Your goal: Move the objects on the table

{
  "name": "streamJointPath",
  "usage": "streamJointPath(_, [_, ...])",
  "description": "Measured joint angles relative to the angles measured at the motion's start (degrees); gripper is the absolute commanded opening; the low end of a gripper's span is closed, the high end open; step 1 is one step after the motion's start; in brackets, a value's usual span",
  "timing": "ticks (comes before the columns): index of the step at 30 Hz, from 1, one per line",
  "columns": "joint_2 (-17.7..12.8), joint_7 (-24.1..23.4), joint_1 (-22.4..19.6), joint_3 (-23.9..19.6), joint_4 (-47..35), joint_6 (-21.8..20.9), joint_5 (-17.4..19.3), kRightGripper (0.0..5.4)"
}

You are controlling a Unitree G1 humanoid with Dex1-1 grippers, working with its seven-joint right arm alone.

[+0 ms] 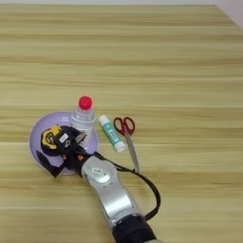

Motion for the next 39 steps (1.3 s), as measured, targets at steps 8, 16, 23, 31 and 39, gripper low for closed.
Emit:
streamJointPath(8, [0.76,-1.44,-0.42,0.14,2.37,-0.31,-0.89,5.38])
streamJointPath(16, [1.57,-3.02,-1.62,0.14,4.45,-1.2,-1.51,5.38])
streamJointPath(23, [1.85,-3.74,-1.9,0.29,5.14,-1.32,-2.06,5.38])
streamJointPath(31, [2.15,-5.3,-2.57,0.22,7.24,-1.33,-2.53,5.38])
streamJointPath(39, [2.61,-6.09,-3.03,0.08,8.85,-1.32,-2.66,5.38])
